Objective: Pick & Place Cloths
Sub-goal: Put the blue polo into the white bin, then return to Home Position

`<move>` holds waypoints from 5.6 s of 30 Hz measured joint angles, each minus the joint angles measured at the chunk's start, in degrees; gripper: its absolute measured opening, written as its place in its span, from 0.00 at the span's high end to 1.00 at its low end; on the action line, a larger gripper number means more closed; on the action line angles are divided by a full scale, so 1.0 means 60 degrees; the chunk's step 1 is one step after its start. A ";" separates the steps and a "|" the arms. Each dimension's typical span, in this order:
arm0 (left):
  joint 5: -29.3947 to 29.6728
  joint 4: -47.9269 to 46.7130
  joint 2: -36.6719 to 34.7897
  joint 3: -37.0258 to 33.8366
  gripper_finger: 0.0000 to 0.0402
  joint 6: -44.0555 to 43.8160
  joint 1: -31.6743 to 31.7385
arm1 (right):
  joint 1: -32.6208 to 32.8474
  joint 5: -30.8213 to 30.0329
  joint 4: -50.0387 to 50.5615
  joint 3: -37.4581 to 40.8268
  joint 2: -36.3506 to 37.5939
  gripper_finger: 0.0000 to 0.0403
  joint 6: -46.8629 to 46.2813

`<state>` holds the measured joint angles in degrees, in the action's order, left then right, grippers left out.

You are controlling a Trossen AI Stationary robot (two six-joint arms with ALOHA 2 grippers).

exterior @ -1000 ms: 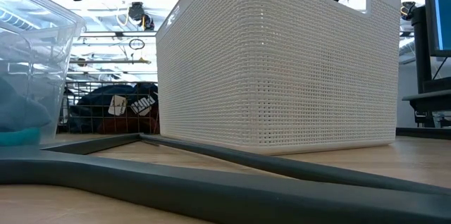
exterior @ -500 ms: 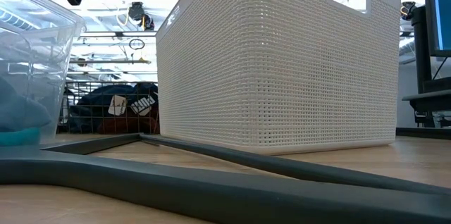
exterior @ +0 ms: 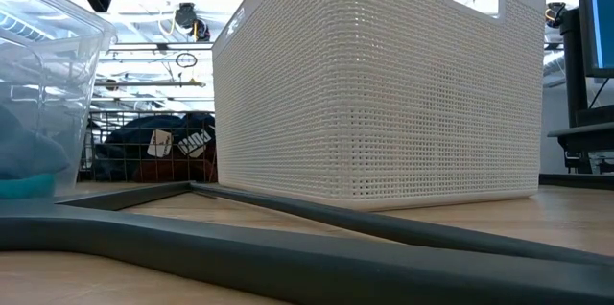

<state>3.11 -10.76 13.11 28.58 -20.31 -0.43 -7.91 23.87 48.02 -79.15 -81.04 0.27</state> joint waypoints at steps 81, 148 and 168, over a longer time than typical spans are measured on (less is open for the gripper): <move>0.0407 -0.0489 0.0002 0.0000 0.80 -0.0173 0.0004 | -0.2853 -0.4419 0.0469 -0.1585 -0.0671 1.00 -0.1435; 0.1432 -0.2336 -0.0002 0.0000 0.80 0.1607 0.0000 | 0.0864 -0.6224 -0.2237 0.4153 0.7326 1.00 -0.0943; 0.1421 -0.2703 -0.0002 0.0000 0.80 0.1788 0.0004 | 0.0962 -0.4932 -0.1787 0.6111 1.0579 1.00 -0.1690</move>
<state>11.64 -26.98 13.10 28.58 -9.58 -0.40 -2.13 -5.72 37.30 -42.49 -17.56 -9.87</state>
